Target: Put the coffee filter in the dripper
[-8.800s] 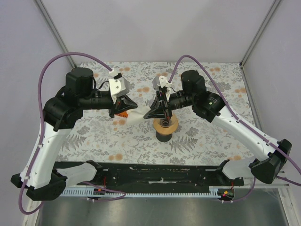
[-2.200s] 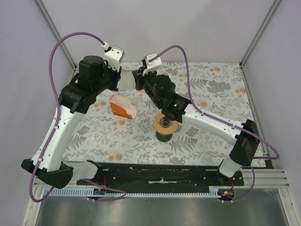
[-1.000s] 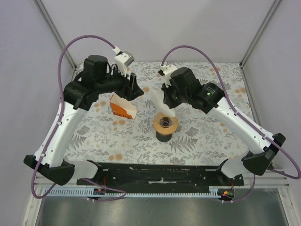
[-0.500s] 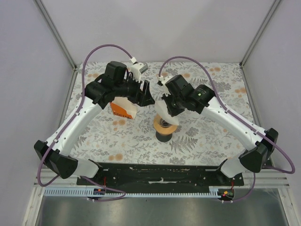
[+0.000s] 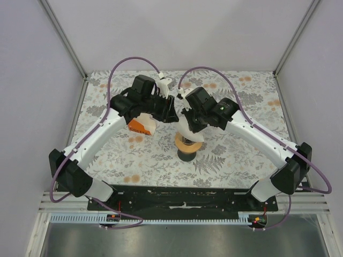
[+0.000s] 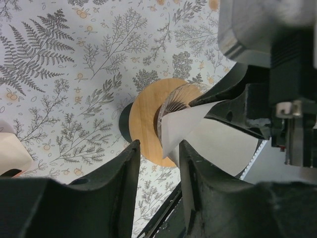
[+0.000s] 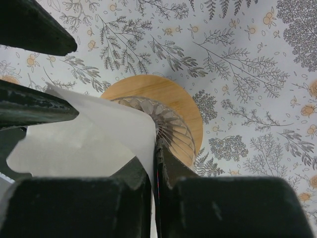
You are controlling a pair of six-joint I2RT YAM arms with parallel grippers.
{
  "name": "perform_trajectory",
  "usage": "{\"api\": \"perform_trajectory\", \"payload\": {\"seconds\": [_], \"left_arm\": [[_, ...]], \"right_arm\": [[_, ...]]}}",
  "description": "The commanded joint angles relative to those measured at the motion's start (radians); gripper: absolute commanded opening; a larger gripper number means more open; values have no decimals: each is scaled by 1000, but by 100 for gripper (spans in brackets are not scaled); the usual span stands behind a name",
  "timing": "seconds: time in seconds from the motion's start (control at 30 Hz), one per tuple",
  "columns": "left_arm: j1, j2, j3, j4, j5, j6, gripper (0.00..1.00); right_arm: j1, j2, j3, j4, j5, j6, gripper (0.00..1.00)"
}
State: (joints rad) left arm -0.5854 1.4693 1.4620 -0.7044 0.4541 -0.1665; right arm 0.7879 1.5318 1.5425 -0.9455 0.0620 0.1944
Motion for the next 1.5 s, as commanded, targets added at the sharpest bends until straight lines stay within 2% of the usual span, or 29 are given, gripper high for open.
{"api": "perform_trajectory", "payload": {"seconds": [0.0, 0.13, 0.4, 0.5, 0.7, 0.77, 0.93, 1.03, 1.23, 1.47], "left_arm": [[-11, -7, -12, 59, 4, -10, 38], [-8, -12, -28, 56, 6, -7, 22], [-11, -13, -28, 51, 9, -4, 2], [-10, -15, -32, 51, 3, -1, 2], [-10, -18, -32, 51, -5, 2, 2], [-10, -17, -29, 51, 0, 1, 2], [-10, -14, -25, 54, -3, -1, 2], [-11, -14, -23, 56, -5, -4, 2], [-10, -15, 0, 62, -3, -13, 4], [10, -44, -5, 56, 6, -50, 25]], "right_arm": [[4, 2, -18, 63, -14, -4, 16], [-4, -12, -19, 83, -14, -16, 32], [-4, -62, 41, 97, -30, -96, 50], [-7, -73, 50, 93, -24, -128, 58], [-7, -104, 106, 74, 5, -176, 61], [-7, -116, 114, 74, 7, -185, 57], [-3, -118, 64, 77, -140, -245, 25], [1, -122, -2, 91, -169, -236, 12], [1, -105, -85, 116, -154, -202, 1], [2, -47, -107, 145, -137, -145, 0]]}}
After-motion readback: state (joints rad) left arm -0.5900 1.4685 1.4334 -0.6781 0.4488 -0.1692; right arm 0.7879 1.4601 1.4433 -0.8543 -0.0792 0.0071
